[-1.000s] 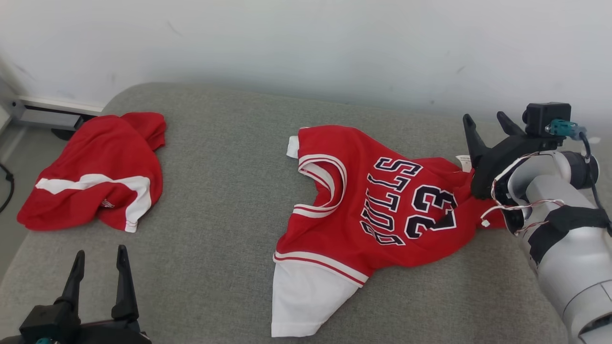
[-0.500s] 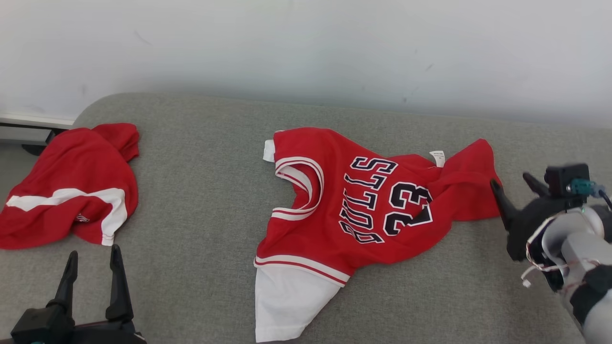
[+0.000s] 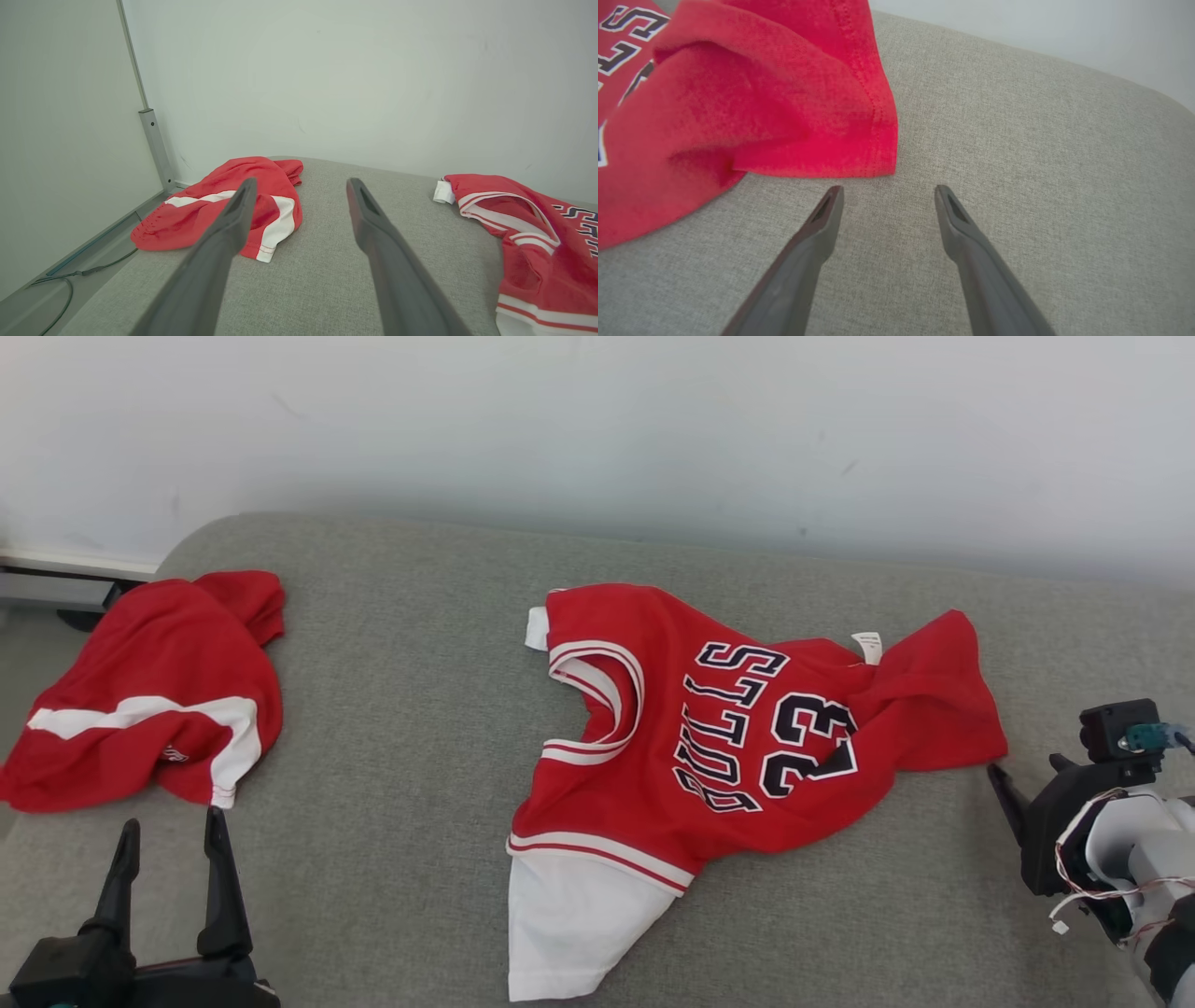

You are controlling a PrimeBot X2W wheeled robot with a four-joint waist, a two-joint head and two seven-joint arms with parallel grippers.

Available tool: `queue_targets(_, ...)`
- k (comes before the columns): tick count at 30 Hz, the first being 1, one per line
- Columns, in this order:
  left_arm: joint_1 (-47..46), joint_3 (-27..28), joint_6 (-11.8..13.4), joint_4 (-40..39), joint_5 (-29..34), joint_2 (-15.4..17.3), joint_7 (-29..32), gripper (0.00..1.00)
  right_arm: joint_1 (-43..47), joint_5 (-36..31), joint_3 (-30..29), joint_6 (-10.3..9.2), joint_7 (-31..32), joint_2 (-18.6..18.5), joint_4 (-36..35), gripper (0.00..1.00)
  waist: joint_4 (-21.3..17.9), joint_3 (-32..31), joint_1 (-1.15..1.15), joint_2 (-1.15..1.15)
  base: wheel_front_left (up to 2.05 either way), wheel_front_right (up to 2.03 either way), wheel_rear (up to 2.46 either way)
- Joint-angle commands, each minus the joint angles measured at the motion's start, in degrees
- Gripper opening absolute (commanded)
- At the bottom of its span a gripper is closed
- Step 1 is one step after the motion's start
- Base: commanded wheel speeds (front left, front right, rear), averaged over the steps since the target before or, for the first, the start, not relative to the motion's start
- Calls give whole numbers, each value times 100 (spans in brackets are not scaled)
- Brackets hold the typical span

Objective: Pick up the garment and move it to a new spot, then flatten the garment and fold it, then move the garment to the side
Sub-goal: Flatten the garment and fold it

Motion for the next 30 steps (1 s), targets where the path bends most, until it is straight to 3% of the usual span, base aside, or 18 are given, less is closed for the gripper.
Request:
queue_targets(1, 37, 22, -14, -15, 65, 6, -33, 100, -81, 51, 0, -4, 26, 24, 64, 100, 67, 7, 0, 0, 0, 0, 0)
queue_targets(22, -126, 54, -121, -13, 143, -104, -33, 100, -437, 154, 157, -4, 57, 81, 973, 100, 554, 350, 0, 0, 0, 0, 0)
queue_targets(23, -123, 60, -119, -18, 145, -113, -33, 100, -446, 153, 167, -4, 55, 92, 991, 76, 551, 360, 0, 0, 0, 0, 0)
queue_targets(24, -123, 60, -119, -18, 145, -113, -33, 100, -446, 153, 167, -4, 55, 92, 991, 76, 551, 360, 0, 0, 0, 0, 0)
queue_targets(25, -125, 62, -118, -13, 151, -123, -33, 100, -461, 143, 181, -4, 18, 96, 1002, 47, 548, 369, 0, 0, 0, 0, 0)
queue_targets(27, -142, 60, -126, 8, 157, -134, -33, 100, -480, 97, 221, -5, -75, 105, 1011, 0, 535, 381, 0, 0, 0, 0, 0)
queue_targets(30, -159, 58, -132, 50, 168, -162, -33, 100, -485, 88, 271, -5, -221, 109, 985, 0, 505, 362, 0, 0, 0, 0, 0)
